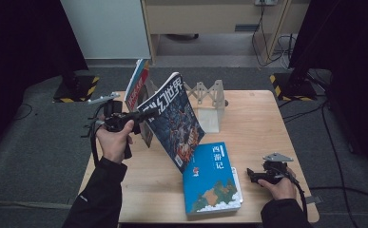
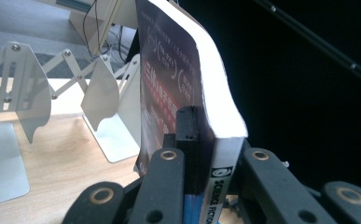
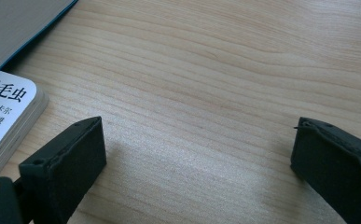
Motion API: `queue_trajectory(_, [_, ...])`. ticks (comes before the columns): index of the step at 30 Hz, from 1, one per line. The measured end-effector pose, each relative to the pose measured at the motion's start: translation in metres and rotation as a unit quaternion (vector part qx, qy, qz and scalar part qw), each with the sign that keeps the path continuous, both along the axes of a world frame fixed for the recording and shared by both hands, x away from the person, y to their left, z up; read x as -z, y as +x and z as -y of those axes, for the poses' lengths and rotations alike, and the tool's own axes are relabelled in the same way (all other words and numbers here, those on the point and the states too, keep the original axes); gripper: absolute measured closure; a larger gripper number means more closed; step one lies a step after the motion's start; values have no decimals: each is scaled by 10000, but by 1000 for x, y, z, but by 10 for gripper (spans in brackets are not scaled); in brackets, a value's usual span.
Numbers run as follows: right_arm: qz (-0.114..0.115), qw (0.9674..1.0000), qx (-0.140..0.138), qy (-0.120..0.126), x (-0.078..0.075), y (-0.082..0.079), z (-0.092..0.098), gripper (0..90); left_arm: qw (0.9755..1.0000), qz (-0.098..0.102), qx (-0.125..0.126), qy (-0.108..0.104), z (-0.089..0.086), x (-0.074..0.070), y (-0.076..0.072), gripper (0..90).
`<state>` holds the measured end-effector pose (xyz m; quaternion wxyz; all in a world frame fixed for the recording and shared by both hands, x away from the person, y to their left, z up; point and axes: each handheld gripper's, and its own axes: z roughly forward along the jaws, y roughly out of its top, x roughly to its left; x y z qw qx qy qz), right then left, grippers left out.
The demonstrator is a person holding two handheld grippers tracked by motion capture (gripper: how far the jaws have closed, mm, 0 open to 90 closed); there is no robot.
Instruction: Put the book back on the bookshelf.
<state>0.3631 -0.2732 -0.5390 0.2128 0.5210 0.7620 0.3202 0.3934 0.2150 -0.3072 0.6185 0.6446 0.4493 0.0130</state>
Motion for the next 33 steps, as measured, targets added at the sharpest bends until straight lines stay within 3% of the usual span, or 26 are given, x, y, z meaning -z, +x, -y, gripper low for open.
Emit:
queue_trajectory(3, [0,10000,0,0,0,0,0,34,9999,50,-64,-89,-6,-4,0,822])
queue_trajectory(16, [-10,10000,-6,18,0,0,0,30,9984,301,-471,-119,-38,-22,-8,822])
queue_trajectory(33, [-14,10000,9,0,0,0,-1,29,9938,506,-987,91,-64,-42,-8,822])
